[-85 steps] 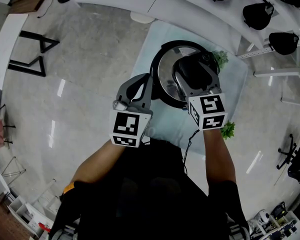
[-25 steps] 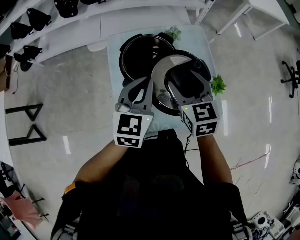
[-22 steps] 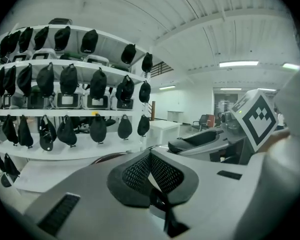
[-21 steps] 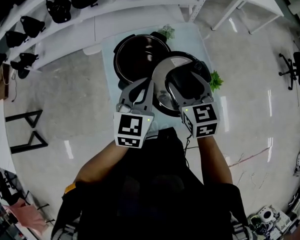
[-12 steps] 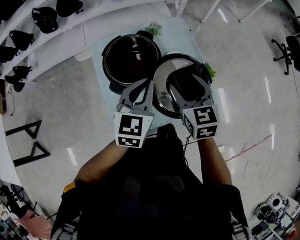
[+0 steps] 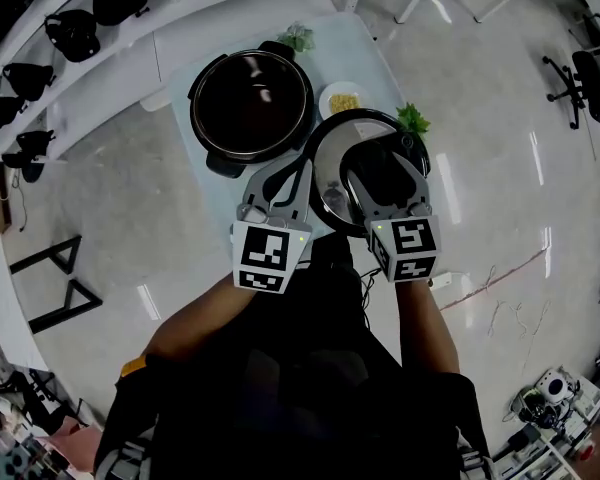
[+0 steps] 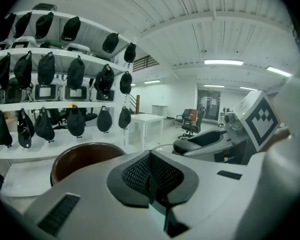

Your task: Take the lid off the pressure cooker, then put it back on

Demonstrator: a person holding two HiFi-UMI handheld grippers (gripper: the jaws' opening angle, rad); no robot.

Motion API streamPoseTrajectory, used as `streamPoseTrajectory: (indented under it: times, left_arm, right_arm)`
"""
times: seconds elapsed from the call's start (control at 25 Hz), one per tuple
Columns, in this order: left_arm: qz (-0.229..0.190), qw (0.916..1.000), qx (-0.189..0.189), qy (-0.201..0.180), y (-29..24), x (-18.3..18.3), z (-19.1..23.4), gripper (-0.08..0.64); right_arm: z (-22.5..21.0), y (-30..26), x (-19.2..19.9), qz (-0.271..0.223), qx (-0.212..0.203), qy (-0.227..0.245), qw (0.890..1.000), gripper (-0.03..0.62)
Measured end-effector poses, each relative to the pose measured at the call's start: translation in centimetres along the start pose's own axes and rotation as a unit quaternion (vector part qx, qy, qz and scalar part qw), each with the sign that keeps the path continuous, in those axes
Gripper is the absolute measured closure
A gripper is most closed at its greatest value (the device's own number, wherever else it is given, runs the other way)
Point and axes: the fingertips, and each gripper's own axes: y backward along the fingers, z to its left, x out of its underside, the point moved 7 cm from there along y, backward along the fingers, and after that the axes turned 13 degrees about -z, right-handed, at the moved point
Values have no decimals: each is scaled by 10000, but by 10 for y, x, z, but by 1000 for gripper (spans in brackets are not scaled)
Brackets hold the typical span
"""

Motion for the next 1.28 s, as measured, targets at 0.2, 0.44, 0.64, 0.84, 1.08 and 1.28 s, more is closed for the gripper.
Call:
streamPoseTrajectory:
  times: [0.2, 0.44, 0.64, 0.84, 1.08, 1.28]
  left_arm:
    - [151, 9998, 84, -27, -2, 14, -7, 552]
    - [353, 9993, 126, -66, 0, 37, -12, 552]
    - [475, 9988, 57, -114, 2, 57, -9, 553]
    - [631, 9979, 0, -177, 0, 80, -7, 552]
    - [846, 9961, -52, -237, -2, 101, -5, 552]
    - [984, 9948, -77, -255, -4, 114, -4, 552]
  right_arm:
    - [0, 4, 23, 131, 53, -94, 9999, 291]
    - [-1, 3, 54, 279, 93, -164, 9994, 291]
    - [0, -3, 84, 483, 63, -193, 9986, 291]
    - [-1, -14, 107, 486, 40, -241, 9985, 291]
    - [-3, -28, 133, 581, 4, -301, 9979, 291]
    - [-3, -39, 152, 626, -38, -296, 9976, 291]
